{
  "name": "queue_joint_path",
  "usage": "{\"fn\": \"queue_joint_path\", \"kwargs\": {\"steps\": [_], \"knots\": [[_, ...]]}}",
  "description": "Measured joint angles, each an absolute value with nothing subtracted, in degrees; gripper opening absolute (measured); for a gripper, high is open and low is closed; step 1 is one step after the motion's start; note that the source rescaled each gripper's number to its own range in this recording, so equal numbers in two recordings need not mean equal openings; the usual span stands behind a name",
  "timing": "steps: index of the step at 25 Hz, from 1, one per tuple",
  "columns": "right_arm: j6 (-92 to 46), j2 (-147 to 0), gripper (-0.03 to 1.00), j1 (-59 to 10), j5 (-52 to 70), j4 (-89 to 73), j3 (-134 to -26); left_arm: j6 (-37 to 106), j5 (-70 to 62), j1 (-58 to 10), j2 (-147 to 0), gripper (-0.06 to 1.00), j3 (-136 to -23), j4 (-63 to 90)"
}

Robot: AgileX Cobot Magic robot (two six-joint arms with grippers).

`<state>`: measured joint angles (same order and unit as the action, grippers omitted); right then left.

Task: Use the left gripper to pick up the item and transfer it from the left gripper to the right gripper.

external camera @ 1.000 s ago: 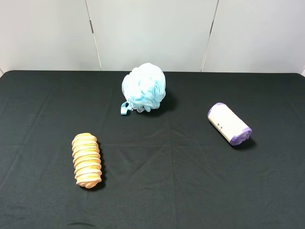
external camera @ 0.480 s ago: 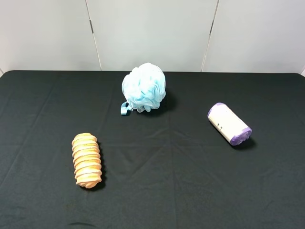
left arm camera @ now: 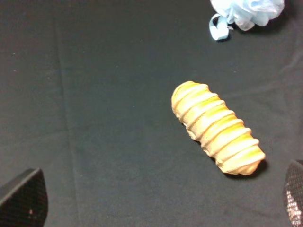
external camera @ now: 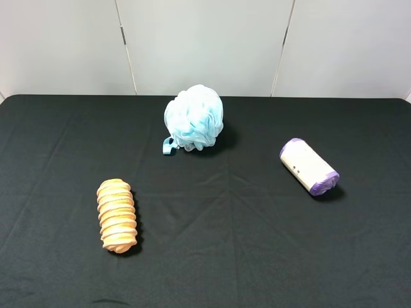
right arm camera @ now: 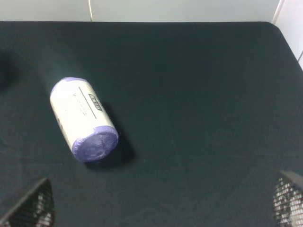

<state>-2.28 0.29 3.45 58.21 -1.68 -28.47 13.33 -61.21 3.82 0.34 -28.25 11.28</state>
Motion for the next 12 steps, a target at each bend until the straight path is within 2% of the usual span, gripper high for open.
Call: {"fn": "queue_joint_path", "kwargs": {"steps": [5, 12], "knots": [[-2.3, 0.3, 1.00, 3.4, 58.2, -1.7, -28.5, 13.3, -61.2, 7.9, 0.3, 1.00, -28.2, 11.3], [-2.3, 0.3, 1.00, 3.4, 58.2, -1.7, -28.5, 13.3, -61.2, 8.3, 0.3, 1.00, -28.2, 11.3]]}}
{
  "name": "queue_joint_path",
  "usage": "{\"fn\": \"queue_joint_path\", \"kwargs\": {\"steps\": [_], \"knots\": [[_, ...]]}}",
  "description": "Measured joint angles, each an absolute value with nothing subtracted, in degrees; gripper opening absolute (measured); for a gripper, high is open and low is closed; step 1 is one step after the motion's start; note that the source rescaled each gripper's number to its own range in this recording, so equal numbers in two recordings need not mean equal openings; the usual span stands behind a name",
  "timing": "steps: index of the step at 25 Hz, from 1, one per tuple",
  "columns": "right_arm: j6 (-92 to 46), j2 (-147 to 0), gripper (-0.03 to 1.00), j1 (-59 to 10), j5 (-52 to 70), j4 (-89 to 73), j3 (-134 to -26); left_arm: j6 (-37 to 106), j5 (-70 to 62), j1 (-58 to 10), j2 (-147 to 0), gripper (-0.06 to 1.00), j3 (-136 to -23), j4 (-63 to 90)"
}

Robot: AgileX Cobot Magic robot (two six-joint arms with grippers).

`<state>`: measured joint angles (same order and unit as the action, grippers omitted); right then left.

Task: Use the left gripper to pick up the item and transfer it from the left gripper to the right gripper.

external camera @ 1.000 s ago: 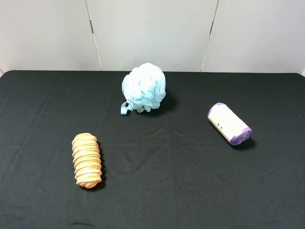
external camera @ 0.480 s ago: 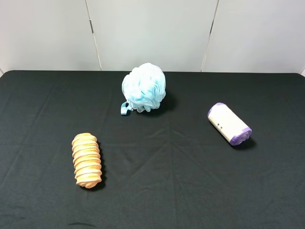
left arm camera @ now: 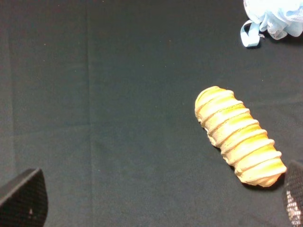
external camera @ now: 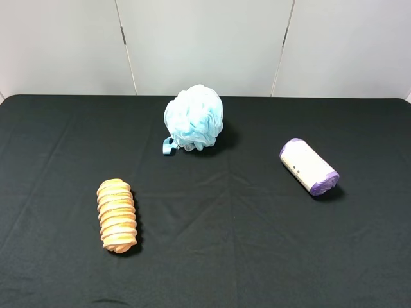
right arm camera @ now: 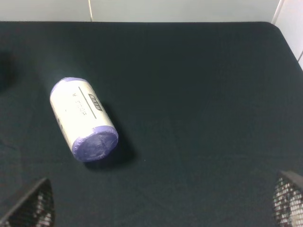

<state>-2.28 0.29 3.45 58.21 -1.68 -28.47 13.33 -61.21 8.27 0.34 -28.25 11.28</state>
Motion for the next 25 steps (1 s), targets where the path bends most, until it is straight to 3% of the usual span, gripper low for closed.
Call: {"fn": "queue_joint_path", "kwargs": {"steps": [25], "knots": [[-2.3, 0.3, 1.00, 3.4, 58.2, -1.7, -28.5, 12.3, -61.2, 8.3, 0.3, 1.00, -28.2, 4.7]]}}
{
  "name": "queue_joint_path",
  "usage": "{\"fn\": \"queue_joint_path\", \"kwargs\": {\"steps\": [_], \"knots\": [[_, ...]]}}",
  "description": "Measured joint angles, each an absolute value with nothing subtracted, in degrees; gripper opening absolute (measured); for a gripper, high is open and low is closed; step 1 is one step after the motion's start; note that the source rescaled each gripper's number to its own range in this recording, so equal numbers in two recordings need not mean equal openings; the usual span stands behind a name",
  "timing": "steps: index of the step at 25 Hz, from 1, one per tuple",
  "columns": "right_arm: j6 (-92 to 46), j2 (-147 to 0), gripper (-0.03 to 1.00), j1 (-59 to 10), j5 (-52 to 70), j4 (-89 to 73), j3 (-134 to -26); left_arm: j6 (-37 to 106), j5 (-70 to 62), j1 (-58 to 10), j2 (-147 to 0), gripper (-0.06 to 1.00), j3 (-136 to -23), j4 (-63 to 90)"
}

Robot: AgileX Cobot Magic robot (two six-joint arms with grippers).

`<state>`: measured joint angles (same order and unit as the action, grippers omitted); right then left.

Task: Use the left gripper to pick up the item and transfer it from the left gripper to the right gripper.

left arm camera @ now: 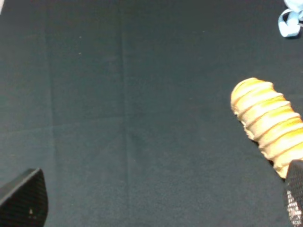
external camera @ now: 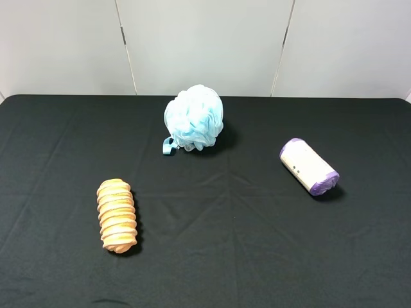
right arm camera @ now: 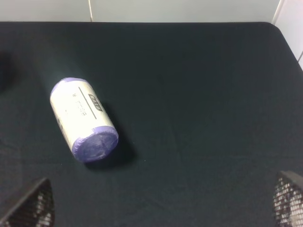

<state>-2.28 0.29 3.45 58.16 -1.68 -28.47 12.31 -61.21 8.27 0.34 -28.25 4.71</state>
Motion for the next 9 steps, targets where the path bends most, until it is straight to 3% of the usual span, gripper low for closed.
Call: {"fn": "queue_joint_path", "kwargs": {"steps": [9], "knots": [[-2.3, 0.3, 1.00, 3.4, 58.2, -1.7, -28.5, 11.8, -61.1, 8.3, 0.3, 1.00, -28.2, 4.1]]}}
